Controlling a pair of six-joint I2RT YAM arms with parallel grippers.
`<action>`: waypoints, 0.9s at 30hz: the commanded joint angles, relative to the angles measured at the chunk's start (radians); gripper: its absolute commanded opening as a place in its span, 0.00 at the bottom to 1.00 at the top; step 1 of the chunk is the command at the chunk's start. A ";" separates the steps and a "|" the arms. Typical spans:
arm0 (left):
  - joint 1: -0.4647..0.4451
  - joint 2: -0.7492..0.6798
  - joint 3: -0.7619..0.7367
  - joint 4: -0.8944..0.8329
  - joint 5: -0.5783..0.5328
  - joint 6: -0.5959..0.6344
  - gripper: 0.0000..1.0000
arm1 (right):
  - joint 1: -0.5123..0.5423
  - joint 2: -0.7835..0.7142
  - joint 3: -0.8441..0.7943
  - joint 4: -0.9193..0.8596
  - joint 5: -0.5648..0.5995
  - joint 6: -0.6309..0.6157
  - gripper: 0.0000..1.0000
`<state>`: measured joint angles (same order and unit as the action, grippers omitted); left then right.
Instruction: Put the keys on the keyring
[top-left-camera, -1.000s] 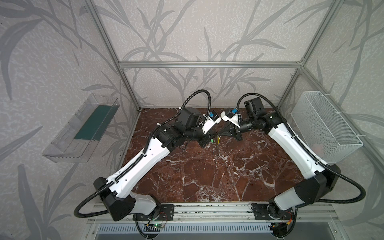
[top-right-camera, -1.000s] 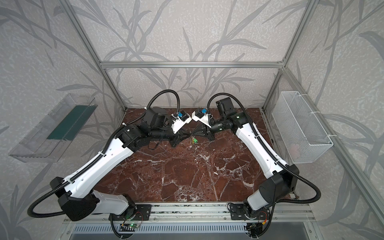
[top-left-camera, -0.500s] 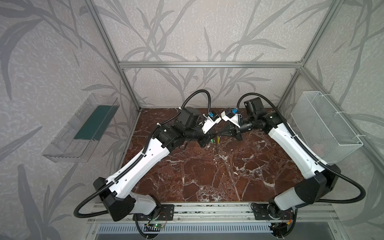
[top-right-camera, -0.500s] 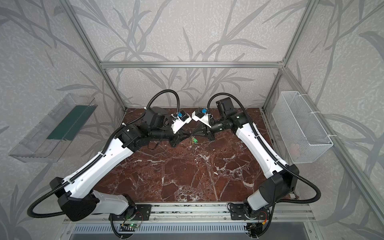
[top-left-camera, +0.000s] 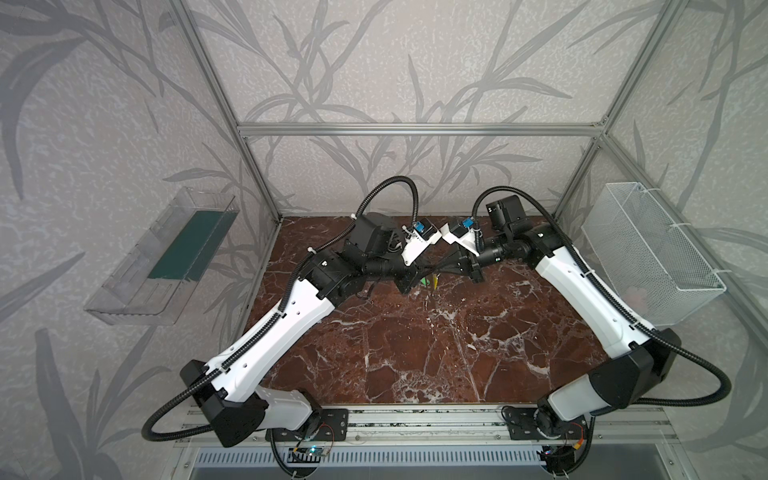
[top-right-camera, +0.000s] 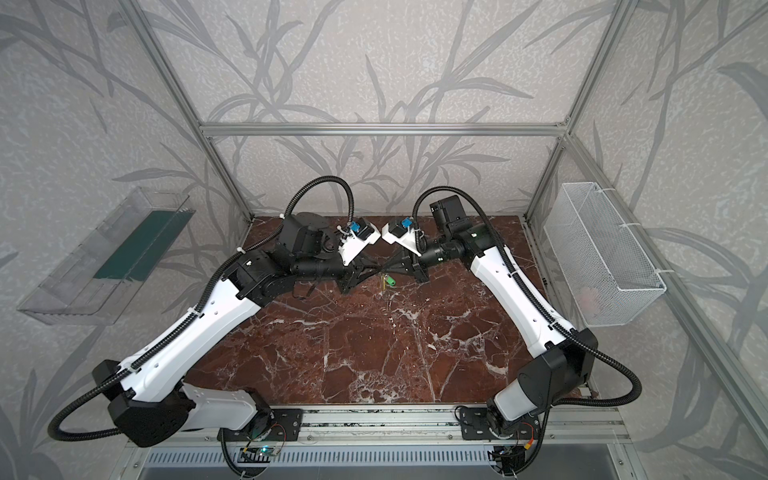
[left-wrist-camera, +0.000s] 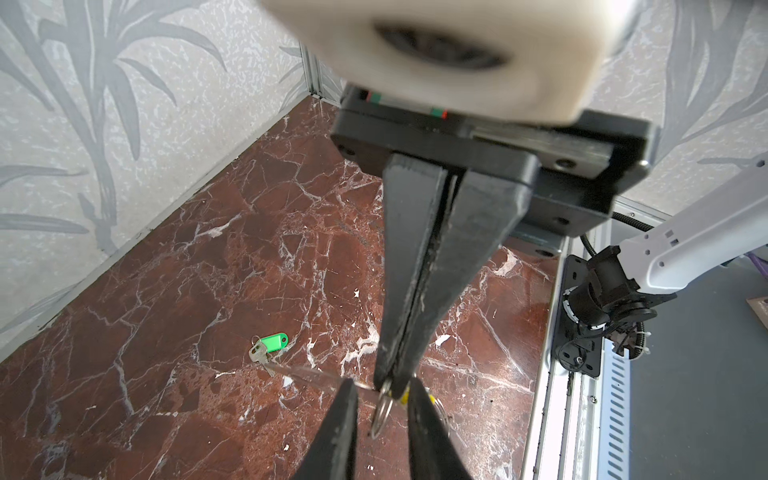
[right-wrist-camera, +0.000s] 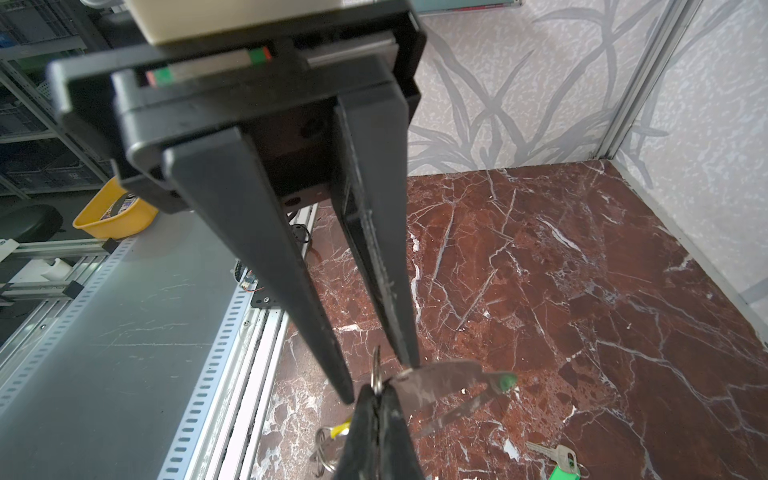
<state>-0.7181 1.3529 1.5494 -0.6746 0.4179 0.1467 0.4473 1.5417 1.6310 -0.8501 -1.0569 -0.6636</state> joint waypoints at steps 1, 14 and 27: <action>0.003 -0.016 -0.005 0.006 0.018 0.013 0.23 | 0.005 -0.025 -0.003 0.000 -0.034 0.001 0.00; 0.003 0.000 -0.006 -0.023 0.015 0.016 0.17 | 0.006 -0.030 -0.006 0.007 -0.047 0.004 0.00; 0.003 -0.002 -0.016 -0.017 0.019 0.017 0.00 | 0.003 -0.067 -0.062 0.114 -0.055 0.111 0.00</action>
<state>-0.7170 1.3540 1.5486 -0.6891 0.4297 0.1551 0.4458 1.5249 1.5848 -0.7975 -1.0744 -0.6064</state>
